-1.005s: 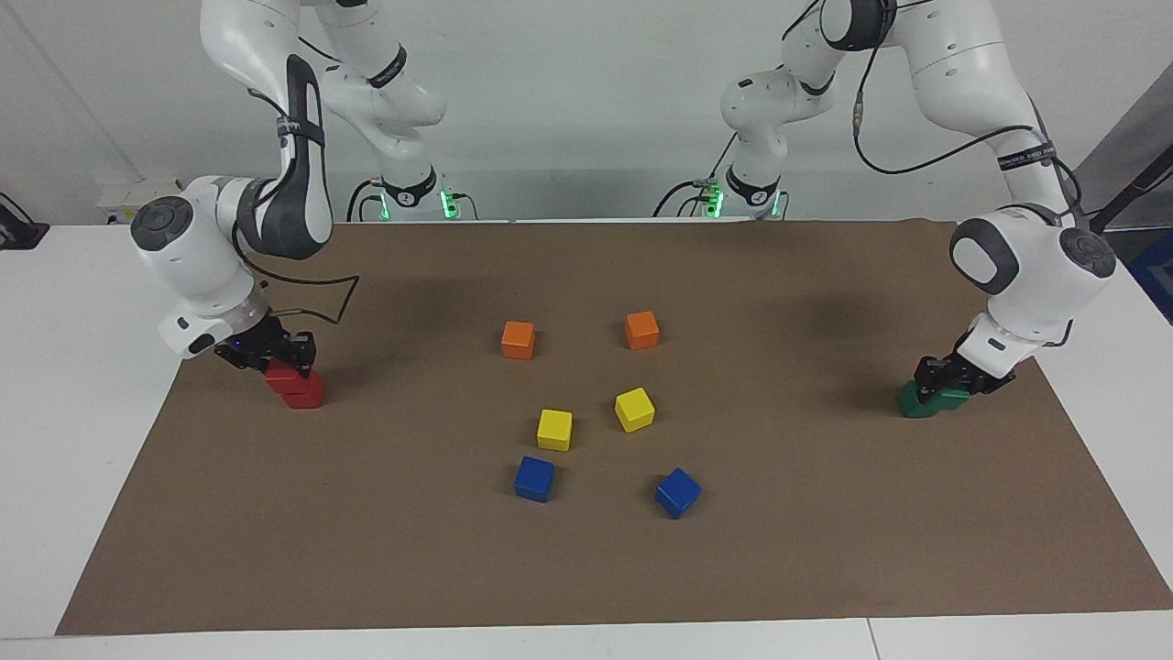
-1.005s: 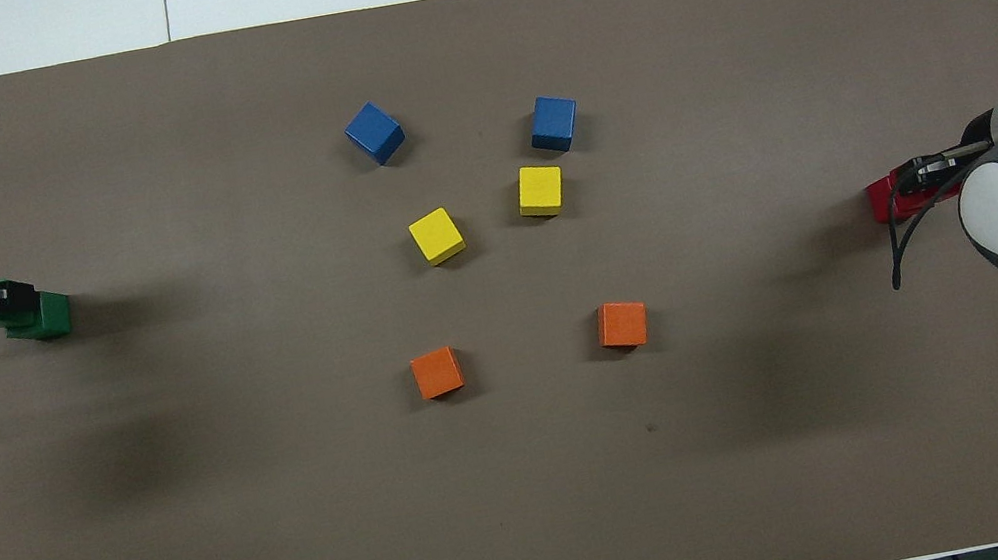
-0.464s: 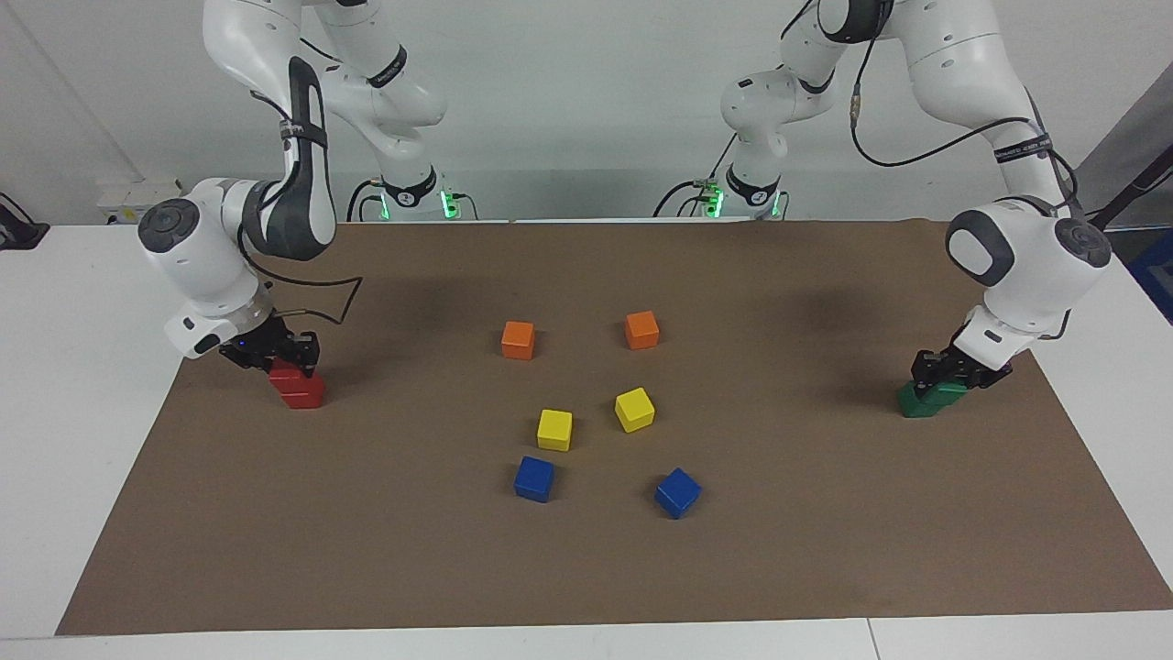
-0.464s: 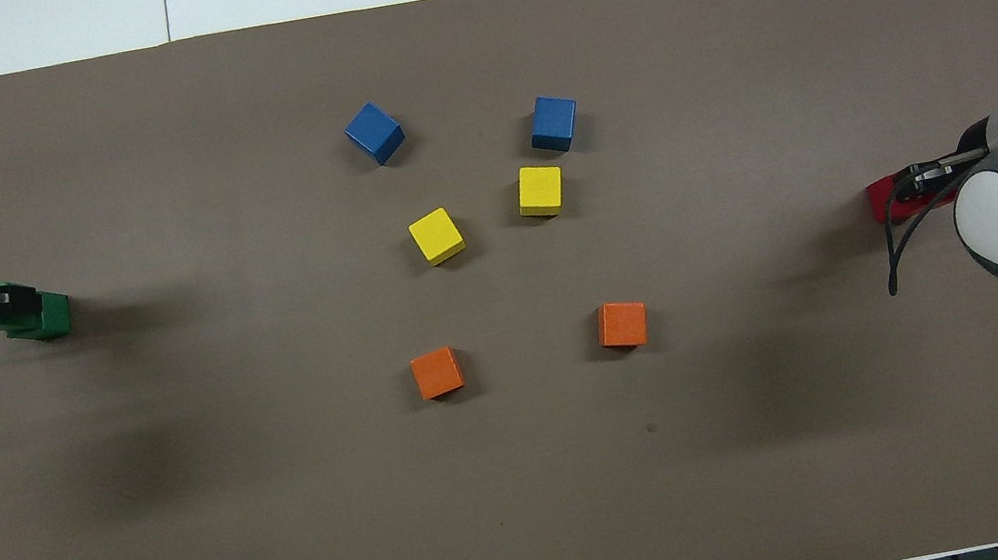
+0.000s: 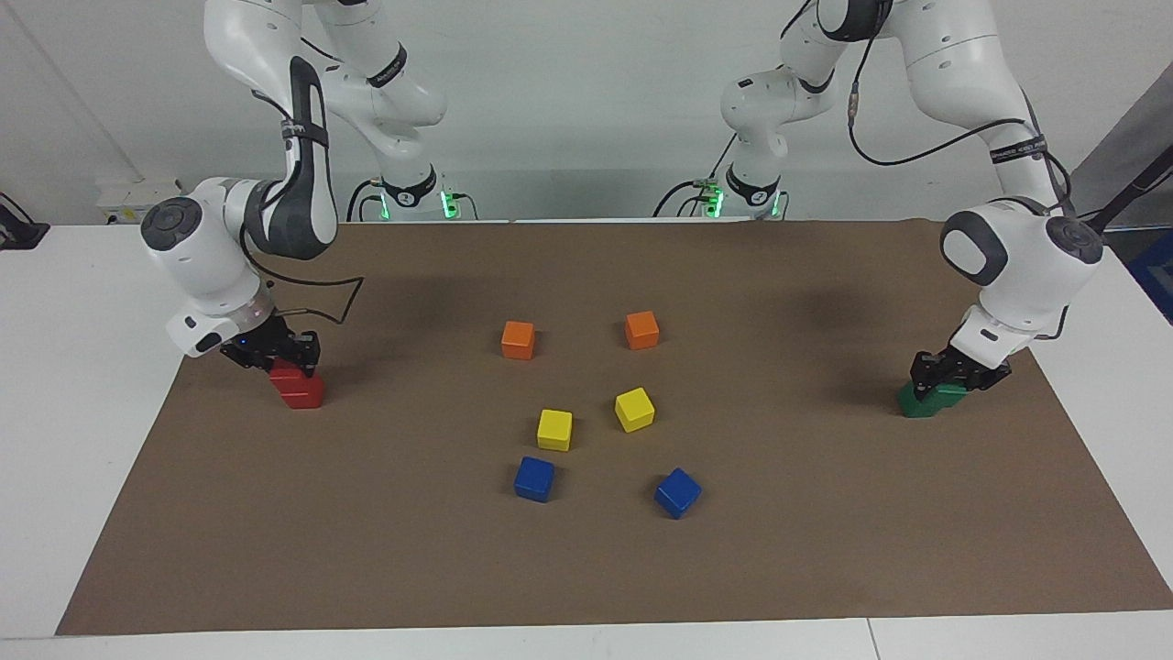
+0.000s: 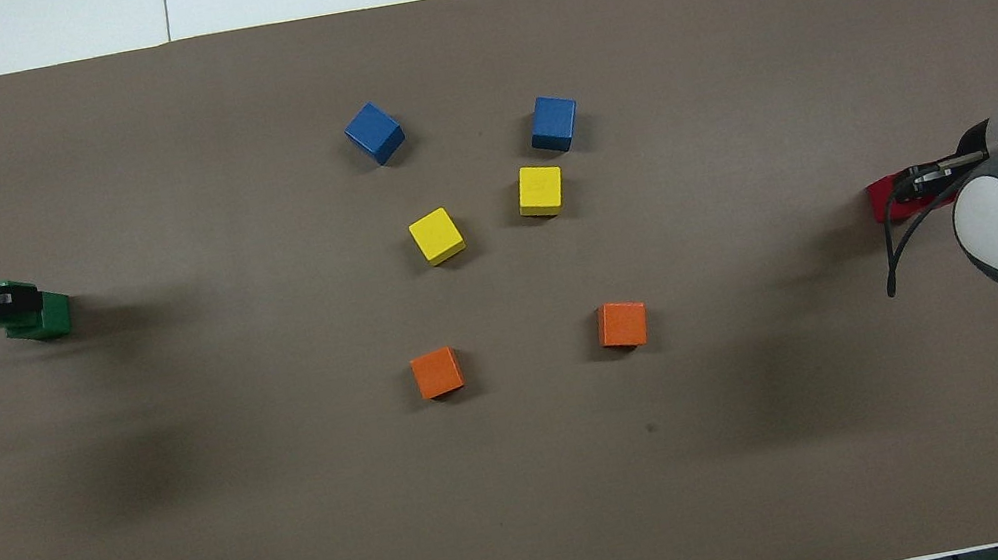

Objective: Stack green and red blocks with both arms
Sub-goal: 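Lower the green cube onto the other green cube and open the left gripper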

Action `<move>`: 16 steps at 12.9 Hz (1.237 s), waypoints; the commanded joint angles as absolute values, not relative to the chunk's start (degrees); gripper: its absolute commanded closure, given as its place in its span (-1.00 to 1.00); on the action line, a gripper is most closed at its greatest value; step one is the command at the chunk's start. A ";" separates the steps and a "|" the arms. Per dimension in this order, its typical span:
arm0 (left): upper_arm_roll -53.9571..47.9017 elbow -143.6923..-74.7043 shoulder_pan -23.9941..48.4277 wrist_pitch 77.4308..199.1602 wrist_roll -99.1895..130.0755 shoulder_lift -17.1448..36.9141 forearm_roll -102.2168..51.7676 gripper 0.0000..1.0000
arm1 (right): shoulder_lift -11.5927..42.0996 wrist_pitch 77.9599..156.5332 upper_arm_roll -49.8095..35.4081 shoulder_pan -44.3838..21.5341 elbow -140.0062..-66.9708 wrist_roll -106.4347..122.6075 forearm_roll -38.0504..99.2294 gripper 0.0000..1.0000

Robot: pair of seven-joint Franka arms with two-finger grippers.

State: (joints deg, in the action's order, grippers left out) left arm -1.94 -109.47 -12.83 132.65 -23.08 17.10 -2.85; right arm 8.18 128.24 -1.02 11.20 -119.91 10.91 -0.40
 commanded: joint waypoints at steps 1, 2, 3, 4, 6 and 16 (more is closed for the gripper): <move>-1.58 -111.97 -12.48 134.12 -24.61 14.77 -4.04 -1.00 | 6.68 129.64 -1.85 12.57 -121.73 12.48 -0.70 0.99; -1.67 -111.97 -12.48 134.12 -24.61 14.77 -4.04 -1.00 | 6.68 129.64 -1.85 13.00 -121.82 12.48 -0.70 0.99; -1.67 -111.89 -12.48 134.03 -24.52 14.77 -4.04 -1.00 | 6.68 129.64 -1.85 13.01 -121.82 12.48 -0.70 0.98; -1.67 -111.62 -12.39 133.86 -24.26 14.68 -4.04 -1.00 | 6.68 129.64 -1.85 13.01 -121.82 12.48 -0.70 0.96; -1.76 -109.96 -12.39 132.11 -23.91 14.33 -4.04 -1.00 | 6.68 129.64 -1.85 13.01 -121.73 12.39 -0.70 0.46; -2.20 -89.82 -7.03 97.76 -4.49 5.38 -3.16 -1.00 | 6.68 126.49 -1.93 12.13 -118.93 11.43 0.08 -1.00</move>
State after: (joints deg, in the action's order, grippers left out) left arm -2.80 -89.39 -7.95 101.88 -7.43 8.27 -2.93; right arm 7.81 128.25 -1.16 11.72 -119.82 10.92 -0.36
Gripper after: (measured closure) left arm 0.000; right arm 0.000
